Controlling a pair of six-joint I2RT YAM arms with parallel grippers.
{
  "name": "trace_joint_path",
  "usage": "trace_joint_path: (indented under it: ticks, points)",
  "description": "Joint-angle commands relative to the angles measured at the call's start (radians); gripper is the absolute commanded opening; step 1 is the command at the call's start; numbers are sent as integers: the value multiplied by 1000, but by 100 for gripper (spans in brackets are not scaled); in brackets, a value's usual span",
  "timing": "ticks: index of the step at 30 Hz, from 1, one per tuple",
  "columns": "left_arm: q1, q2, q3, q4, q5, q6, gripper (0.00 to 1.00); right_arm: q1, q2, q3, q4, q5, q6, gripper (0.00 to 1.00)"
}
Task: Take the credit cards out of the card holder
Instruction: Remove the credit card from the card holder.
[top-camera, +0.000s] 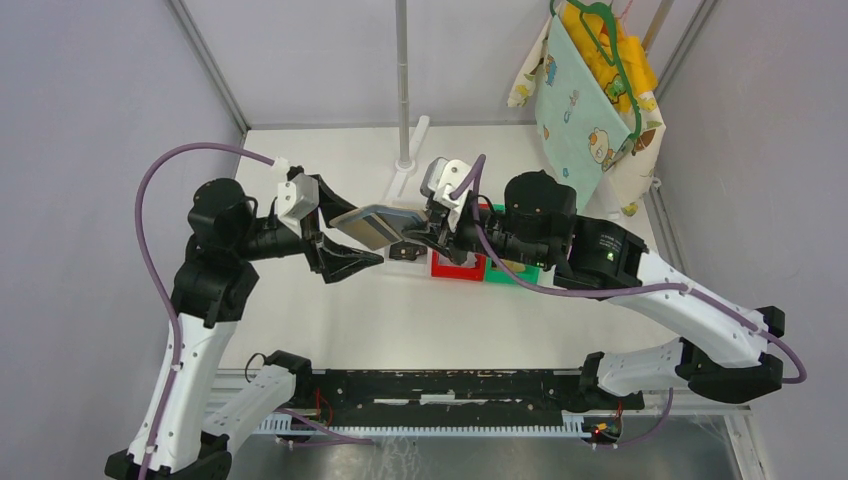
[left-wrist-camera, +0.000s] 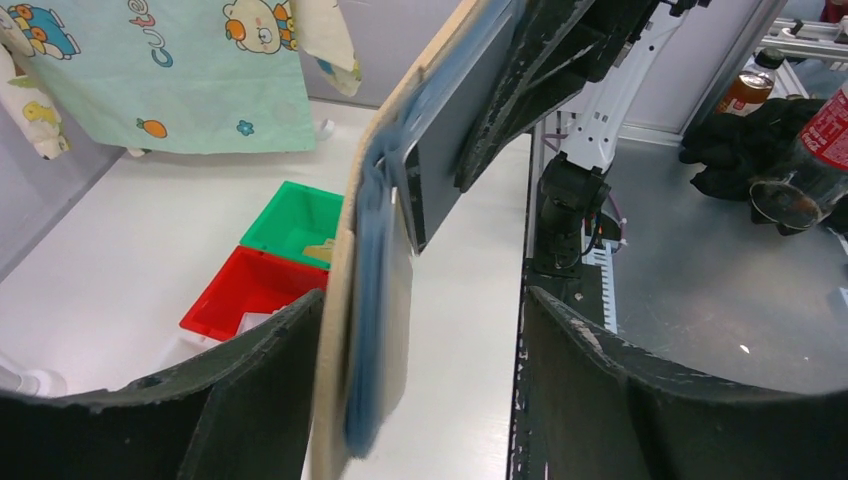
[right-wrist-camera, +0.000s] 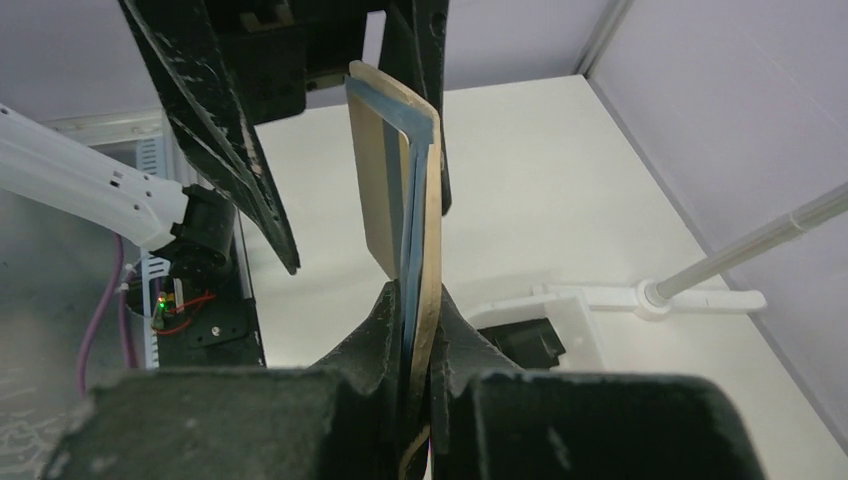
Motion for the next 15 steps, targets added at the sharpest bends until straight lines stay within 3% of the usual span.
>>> trace_joint_path:
  ticks: [1, 9, 15]
  points:
    - [-4, -12, -10, 46, 25, -66, 76, 1, -30, -11, 172, -91, 34, 0]
    - [-2, -32, -12, 39, 39, -100, 77, 1, -54, -67, 230, -128, 47, 0]
    - [-2, -38, -1, 16, 37, -76, 70, -1, -113, -182, 351, -98, 84, 0]
